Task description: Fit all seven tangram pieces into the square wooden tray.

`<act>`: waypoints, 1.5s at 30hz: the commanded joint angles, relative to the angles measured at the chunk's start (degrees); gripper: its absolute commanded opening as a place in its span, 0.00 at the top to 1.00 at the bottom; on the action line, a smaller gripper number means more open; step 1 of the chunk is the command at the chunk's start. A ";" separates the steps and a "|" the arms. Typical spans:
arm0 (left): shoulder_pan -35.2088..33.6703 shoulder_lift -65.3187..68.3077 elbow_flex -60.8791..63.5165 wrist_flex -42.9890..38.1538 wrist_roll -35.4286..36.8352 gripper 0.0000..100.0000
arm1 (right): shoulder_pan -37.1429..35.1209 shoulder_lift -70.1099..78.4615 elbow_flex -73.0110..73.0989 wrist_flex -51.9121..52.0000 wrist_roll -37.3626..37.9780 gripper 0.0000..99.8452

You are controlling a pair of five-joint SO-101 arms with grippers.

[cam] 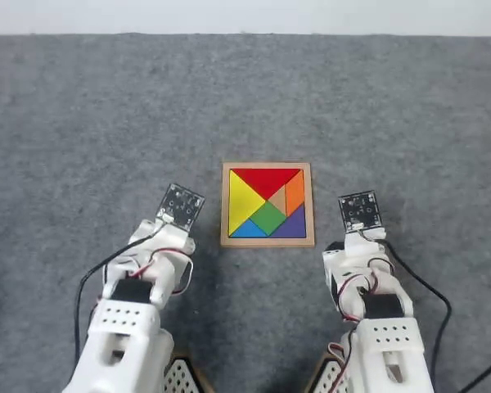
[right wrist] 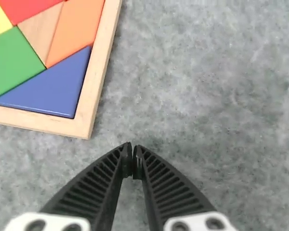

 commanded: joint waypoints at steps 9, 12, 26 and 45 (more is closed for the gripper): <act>-1.41 -33.23 5.05 13.54 3.60 0.99 | -0.13 -1.19 0.09 -1.27 1.05 0.99; -1.41 -40.35 4.88 20.40 5.54 0.99 | -0.04 -1.19 0.26 -1.19 1.05 0.99; -1.85 -44.31 4.70 40.18 6.59 0.98 | -0.04 -1.19 0.35 -1.19 1.05 0.99; -1.76 -44.40 4.70 41.85 6.59 0.98 | -0.40 -1.19 0.35 -1.27 1.05 0.99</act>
